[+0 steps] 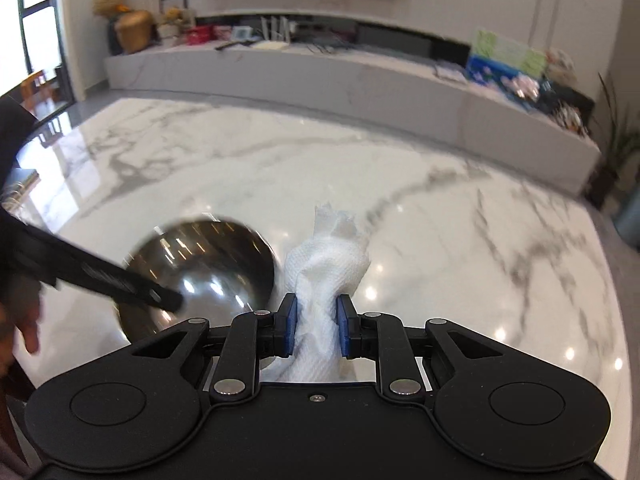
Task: Clean bowl
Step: 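Set the bowl upright on the table with the left gripper while the right gripper pulls the cloth out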
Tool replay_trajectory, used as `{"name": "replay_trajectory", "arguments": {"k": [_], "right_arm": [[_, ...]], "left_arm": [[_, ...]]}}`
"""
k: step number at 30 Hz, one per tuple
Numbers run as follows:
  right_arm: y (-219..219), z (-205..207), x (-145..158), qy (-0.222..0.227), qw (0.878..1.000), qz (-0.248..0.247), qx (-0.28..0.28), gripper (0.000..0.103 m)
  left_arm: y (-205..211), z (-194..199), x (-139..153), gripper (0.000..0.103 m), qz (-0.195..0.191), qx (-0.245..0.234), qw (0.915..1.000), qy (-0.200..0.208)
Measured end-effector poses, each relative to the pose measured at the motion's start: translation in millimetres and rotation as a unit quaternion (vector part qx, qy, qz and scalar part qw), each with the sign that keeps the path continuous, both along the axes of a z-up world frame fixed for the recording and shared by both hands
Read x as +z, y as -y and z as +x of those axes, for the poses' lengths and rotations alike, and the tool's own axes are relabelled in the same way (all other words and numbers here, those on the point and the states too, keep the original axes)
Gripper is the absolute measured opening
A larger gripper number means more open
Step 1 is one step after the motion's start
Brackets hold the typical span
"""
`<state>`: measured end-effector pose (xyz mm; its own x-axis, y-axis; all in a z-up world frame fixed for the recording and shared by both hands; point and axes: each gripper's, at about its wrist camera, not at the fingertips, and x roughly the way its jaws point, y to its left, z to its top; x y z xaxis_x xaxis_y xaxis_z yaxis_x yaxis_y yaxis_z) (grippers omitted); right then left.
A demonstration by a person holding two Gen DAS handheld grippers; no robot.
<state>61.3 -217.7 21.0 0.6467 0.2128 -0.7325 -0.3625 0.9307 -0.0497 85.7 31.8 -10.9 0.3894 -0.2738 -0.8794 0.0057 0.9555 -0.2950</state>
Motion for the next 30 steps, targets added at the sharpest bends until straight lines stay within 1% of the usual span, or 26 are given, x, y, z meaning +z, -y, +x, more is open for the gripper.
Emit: {"name": "replay_trajectory", "arguments": {"k": [3,5,6,8,10,11,12,14,16,17,19,21,24,30], "right_arm": [[2.5,1.2,-19.0,0.003,1.000,-0.001,-0.011,0.020],[3.4,3.0,-32.7,0.006,1.000,0.001,-0.020,0.020],[3.9,3.9,-39.6,0.008,1.000,0.001,-0.025,0.024],[12.2,3.0,-45.6,0.004,0.999,0.015,-0.031,0.024],[16.6,2.5,-50.0,0.002,0.999,0.024,-0.036,0.028],[18.2,1.1,-51.7,0.005,0.999,0.027,-0.041,0.034],[19.7,-0.4,-53.4,0.009,0.998,0.030,-0.047,0.043],[21.8,-3.5,-54.0,0.014,0.998,0.033,-0.056,0.049],[24.4,-8.4,-54.7,0.019,0.997,0.038,-0.070,0.049],[26.8,-12.9,-56.1,0.020,0.996,0.048,-0.078,0.049],[29.1,-17.4,-58.5,0.018,0.994,0.065,-0.081,0.049],[28.5,-24.0,-62.3,0.027,0.993,0.076,-0.080,0.049],[21.4,-29.6,-67.8,0.040,0.994,0.058,-0.084,0.048],[14.5,-28.2,-76.4,0.037,0.995,0.032,-0.084,0.045]], "left_arm": [[2.0,-3.8,-0.6,0.036,0.001,-0.001,1.0000,-0.001],[9.9,0.6,-3.8,0.036,0.004,0.001,1.0000,0.000],[14.3,3.2,-5.6,0.036,0.006,0.003,1.0000,0.000],[17.1,5.8,-7.4,0.036,0.009,0.007,0.9999,0.000],[17.2,5.6,-8.2,0.037,0.011,0.011,0.9999,0.000],[17.5,5.9,-8.7,0.037,0.012,0.012,0.9999,0.000],[17.8,5.5,-8.7,0.037,0.012,0.014,0.9998,0.001],[19.0,5.6,-9.1,0.037,0.013,0.015,0.9998,0.002],[20.1,5.8,-9.8,0.038,0.013,0.016,0.9998,0.002],[21.3,5.8,-9.9,0.038,0.013,0.014,0.9998,0.001],[22.7,6.3,-11.1,0.038,0.014,0.014,0.9998,0.001],[23.9,6.9,-12.3,0.038,0.014,0.013,0.9998,0.002],[24.3,6.9,-13.7,0.039,0.014,0.014,0.9998,0.002],[25.7,6.8,-15.9,0.039,0.020,0.014,0.9997,0.004]]}}
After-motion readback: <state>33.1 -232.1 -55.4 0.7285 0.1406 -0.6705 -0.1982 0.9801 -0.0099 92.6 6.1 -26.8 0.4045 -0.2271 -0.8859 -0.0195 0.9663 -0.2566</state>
